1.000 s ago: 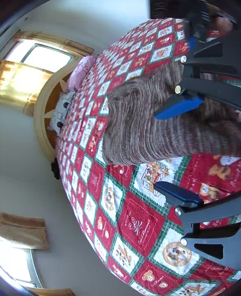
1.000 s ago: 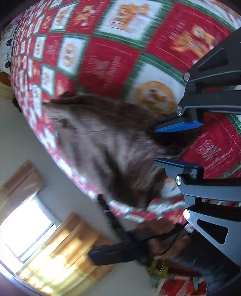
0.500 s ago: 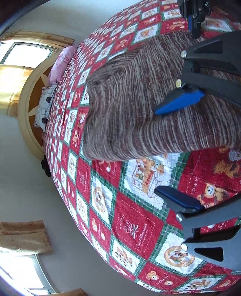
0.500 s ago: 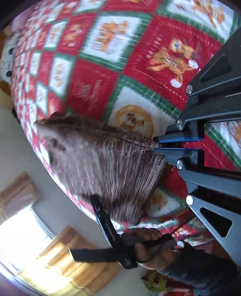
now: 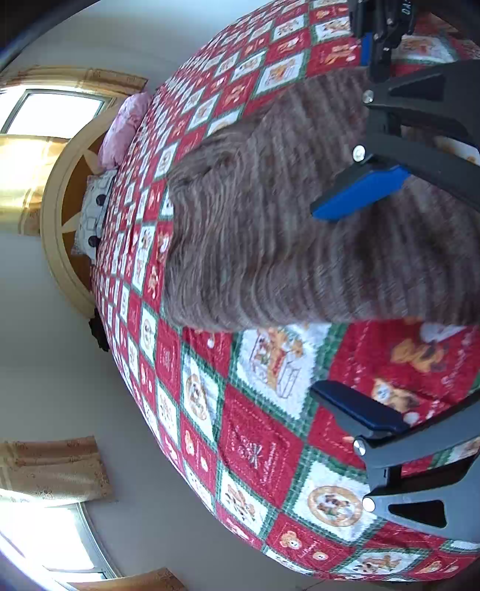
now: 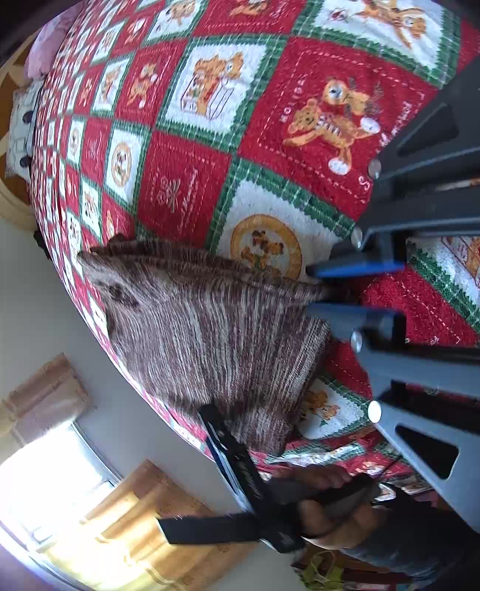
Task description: Fold small clothes
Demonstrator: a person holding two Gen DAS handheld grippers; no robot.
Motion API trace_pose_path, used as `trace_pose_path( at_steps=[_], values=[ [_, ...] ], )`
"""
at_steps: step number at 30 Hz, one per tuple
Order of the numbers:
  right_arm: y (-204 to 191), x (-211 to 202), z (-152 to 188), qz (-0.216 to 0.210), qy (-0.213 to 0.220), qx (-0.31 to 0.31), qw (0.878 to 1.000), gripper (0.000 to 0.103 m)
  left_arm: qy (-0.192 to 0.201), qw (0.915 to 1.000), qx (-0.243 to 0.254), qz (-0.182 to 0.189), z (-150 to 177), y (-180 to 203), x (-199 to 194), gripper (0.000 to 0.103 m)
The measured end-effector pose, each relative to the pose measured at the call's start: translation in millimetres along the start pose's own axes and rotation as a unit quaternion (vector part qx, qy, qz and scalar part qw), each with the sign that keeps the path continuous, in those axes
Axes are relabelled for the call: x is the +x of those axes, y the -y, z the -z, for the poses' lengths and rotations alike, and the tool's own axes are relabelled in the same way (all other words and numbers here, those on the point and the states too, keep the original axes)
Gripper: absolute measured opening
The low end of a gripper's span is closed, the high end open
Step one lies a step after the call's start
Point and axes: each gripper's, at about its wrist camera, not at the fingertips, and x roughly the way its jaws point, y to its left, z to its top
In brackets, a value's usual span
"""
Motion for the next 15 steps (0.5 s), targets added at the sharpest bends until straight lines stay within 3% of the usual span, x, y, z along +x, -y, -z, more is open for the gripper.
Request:
trace_pose_path(
  at_steps=[3, 10, 15],
  values=[
    [-6.4, -15.7, 4.7, 0.01, 0.014, 0.005, 1.0, 0.039, 0.004, 1.0, -0.001, 0.0, 3.5, 1.1, -13.1, 0.091],
    [-35.2, -53.3, 13.5, 0.036, 0.054, -0.019, 0.998, 0.04, 0.04, 0.9992, 0.001, 0.006, 11.6, 5.6, -60.8, 0.091],
    [-66.1, -103.5, 26.3, 0.085, 0.142, -0.058, 0.984, 0.042, 0.069, 0.9975, 0.011, 0.008, 22.2, 13.1, -100.2, 0.092]
  ],
)
